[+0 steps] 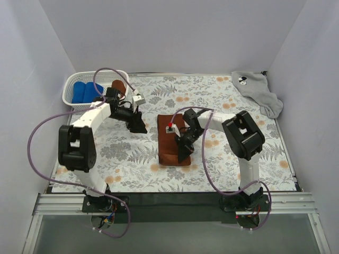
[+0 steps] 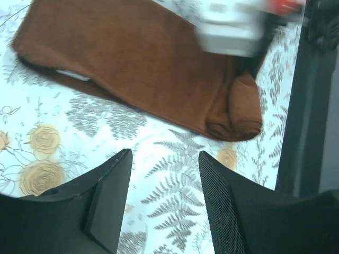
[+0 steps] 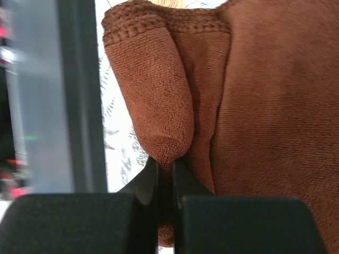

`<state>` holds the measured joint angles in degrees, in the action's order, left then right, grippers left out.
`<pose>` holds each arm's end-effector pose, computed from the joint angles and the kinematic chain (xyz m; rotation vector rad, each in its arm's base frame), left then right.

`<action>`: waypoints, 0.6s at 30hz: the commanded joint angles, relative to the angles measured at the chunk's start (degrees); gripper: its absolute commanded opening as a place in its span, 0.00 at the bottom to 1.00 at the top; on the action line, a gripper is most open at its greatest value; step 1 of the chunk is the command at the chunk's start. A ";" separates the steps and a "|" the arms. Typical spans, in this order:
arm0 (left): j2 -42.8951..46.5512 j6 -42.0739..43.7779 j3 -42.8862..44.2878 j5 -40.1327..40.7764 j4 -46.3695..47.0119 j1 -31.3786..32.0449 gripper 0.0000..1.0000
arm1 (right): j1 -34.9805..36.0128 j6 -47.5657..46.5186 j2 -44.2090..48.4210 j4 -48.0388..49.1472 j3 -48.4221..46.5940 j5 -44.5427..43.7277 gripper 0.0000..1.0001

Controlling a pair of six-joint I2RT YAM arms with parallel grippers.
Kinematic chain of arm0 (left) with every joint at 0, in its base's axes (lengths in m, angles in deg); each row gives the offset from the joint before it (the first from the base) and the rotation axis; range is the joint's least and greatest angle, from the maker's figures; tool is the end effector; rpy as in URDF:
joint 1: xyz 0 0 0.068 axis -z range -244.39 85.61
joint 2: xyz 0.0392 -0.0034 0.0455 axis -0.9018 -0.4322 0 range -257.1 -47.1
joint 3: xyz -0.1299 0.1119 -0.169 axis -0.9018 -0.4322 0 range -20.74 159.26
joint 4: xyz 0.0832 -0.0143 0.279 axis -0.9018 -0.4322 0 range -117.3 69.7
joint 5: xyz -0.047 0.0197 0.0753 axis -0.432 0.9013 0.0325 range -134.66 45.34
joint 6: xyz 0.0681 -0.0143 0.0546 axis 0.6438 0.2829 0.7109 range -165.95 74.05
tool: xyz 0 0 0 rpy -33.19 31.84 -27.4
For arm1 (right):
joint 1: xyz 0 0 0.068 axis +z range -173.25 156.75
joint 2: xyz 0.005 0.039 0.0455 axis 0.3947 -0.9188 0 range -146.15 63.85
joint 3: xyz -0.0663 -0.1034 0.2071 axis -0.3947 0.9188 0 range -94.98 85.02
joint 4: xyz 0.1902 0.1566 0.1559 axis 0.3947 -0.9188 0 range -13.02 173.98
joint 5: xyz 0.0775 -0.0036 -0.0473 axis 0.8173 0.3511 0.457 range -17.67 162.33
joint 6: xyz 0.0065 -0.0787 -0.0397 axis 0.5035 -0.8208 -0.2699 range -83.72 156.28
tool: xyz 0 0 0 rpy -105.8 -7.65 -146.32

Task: Roll the towels
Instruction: Roll the towel

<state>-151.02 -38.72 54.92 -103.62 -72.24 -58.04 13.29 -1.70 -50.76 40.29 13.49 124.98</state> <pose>0.3575 -0.1075 0.1463 0.4322 2.5641 -1.4667 0.2570 0.2681 0.0565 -1.7021 2.1741 1.3646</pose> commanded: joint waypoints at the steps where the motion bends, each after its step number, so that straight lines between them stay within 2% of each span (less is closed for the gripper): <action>1: 13.19 -0.55 -8.40 7.08 10.89 5.32 0.50 | -0.84 0.09 -6.94 -8.61 -3.00 1.14 0.01; 2: 15.48 0.41 -11.03 12.67 12.03 7.25 0.50 | -0.94 0.53 -8.69 -9.22 -3.70 1.23 0.01; 3: 20.11 2.16 -13.32 15.51 14.74 11.28 0.50 | -1.11 0.80 -9.57 -9.58 -4.23 1.58 0.01; 4: 22.16 2.70 -18.04 17.89 16.24 13.58 0.50 | -1.20 1.06 -10.28 -9.84 -5.63 1.67 0.01; 6: 26.03 3.32 -21.94 24.20 21.06 17.80 0.53 | -1.11 1.94 -12.39 -10.72 -6.95 1.50 0.01; 8: 29.73 3.24 -26.95 28.62 24.68 24.56 0.56 | -1.20 2.99 -14.66 -11.86 -9.06 1.24 0.01; 9: 30.26 4.28 -27.92 32.99 26.79 29.55 0.58 | -1.11 3.26 -15.64 -12.47 -9.76 1.06 0.01; 12: 30.01 5.87 -28.90 36.63 28.99 37.65 0.59 | -1.20 2.82 -19.68 -16.69 -13.02 1.76 0.01; 18: 25.35 8.86 -30.39 44.01 34.27 46.03 0.56 | -1.38 3.35 -23.29 -18.72 -15.39 2.11 0.01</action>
<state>-123.87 -32.38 25.37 -66.48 -43.54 -14.24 11.02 3.50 -69.88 19.71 -1.94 136.26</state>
